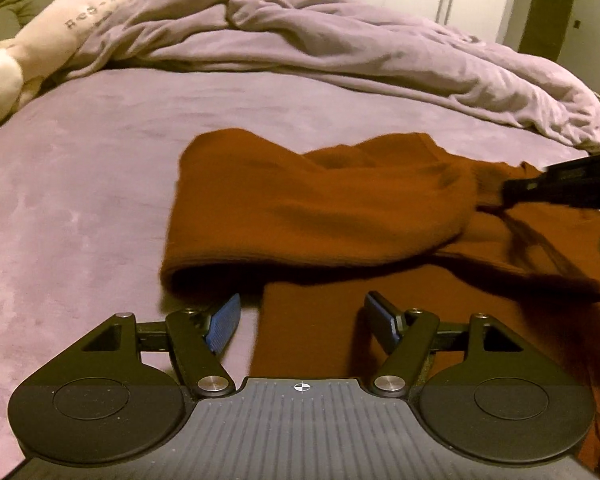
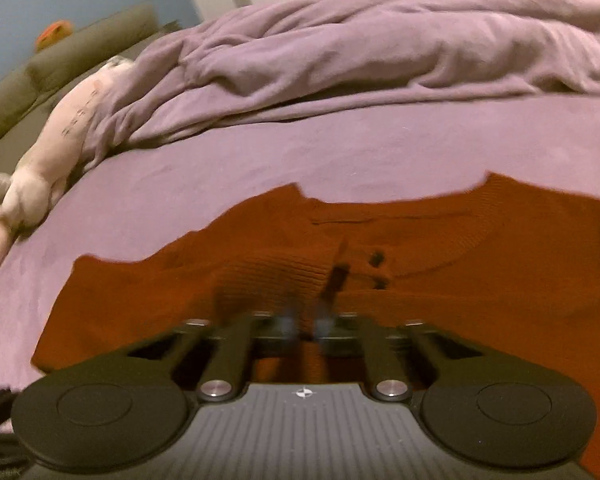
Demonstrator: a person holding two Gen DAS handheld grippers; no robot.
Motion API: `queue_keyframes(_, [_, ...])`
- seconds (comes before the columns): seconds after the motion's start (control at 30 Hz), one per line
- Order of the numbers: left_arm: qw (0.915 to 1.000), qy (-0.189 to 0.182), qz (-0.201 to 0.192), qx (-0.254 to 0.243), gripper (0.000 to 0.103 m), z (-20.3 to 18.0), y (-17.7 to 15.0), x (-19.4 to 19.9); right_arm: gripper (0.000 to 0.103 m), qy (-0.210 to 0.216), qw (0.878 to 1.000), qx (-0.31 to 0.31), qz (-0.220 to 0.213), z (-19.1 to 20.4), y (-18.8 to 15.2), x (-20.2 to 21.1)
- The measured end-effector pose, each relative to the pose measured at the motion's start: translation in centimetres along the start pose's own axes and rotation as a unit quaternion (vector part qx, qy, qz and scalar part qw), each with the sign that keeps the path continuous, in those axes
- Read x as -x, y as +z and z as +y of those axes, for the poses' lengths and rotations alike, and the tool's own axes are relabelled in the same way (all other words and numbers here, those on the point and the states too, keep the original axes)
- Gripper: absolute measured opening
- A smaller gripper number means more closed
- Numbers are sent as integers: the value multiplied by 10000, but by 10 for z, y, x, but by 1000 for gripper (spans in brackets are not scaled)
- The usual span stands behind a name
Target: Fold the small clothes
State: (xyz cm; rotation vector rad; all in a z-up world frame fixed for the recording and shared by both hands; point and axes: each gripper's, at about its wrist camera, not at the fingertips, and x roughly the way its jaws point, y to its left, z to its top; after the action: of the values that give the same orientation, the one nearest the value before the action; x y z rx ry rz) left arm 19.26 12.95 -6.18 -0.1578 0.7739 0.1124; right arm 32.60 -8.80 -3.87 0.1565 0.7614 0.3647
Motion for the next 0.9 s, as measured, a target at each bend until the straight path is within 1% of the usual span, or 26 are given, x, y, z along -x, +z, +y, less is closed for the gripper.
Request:
queue_keyframes(0.03, [10000, 38, -7, 40, 74, 1, 1, 0, 1, -117, 9998, 108, -148, 2, 2, 9])
queue_keyframes(0.07, [9999, 54, -21, 82, 74, 3, 2, 1, 1, -135, 9991, 143, -367, 1, 3, 22])
queue_keyframes(0.13, [9998, 107, -70, 131, 74, 6, 6, 2, 0, 4, 9972, -51, -743, -11, 1, 53])
queue_keyframes(0.2, [9998, 140, -82, 119, 73, 7, 9, 0, 0, -190, 9945, -124, -1018, -25, -6, 80])
queue_keyframes(0.23, [9998, 98, -71, 131, 73, 6, 10, -1, 0, -291, 9939, -102, -1060, -33, -10, 88])
queue_keyframes(0.3, [9998, 118, -82, 163, 74, 4, 12, -3, 1, -258, 9963, -243, -785, -47, -16, 86])
queue_keyframes(0.37, [9996, 178, -74, 192, 74, 1, 12, -2, 1, -416, 9971, -201, -607, -51, -20, 80])
queue_keyframes(0.43, [9997, 75, -64, 214, 77, -1, 11, 0, 0, -592, 9964, -108, -599, -50, -25, 77])
queue_keyframes(0.5, [9999, 69, -59, 99, 80, -1, 9, 2, 0, -639, 9957, -249, -616, -55, -26, 73])
queue_keyframes(0.53, [10000, 84, -44, 5, 80, 0, 8, 1, 0, -700, 9953, -334, -587, -59, -28, 71])
queue_keyframes(0.57, [9999, 91, -25, -78, 80, 1, 7, 1, 1, -696, 9952, -443, -533, -64, -31, 72])
queue_keyframes(0.6, [9999, 92, 3, -118, 80, 2, 6, 0, 2, -583, 9954, -614, -439, -72, -35, 74])
queue_keyframes(0.67, [9999, 50, 65, -86, 80, 5, 4, -3, 8, -423, 9939, -968, -305, -85, -40, 73])
queue_keyframes(0.73, [9999, 37, 106, -10, 80, 7, 3, -6, 21, -293, 9925, -1169, -207, -91, -43, 69])
queue_keyframes(0.83, [9999, 56, 103, 60, 80, 8, 1, -6, 32, 93, 9908, -1350, 5, -91, -44, 53])
queue_keyframes(0.87, [9999, 57, 104, 69, 80, 7, 1, -6, 33, 232, 9897, -1407, 92, -90, -43, 46])
queue_keyframes(0.9, [9999, 64, 108, 62, 80, 7, 1, -7, 36, 349, 9885, -1466, 125, -87, -42, 40])
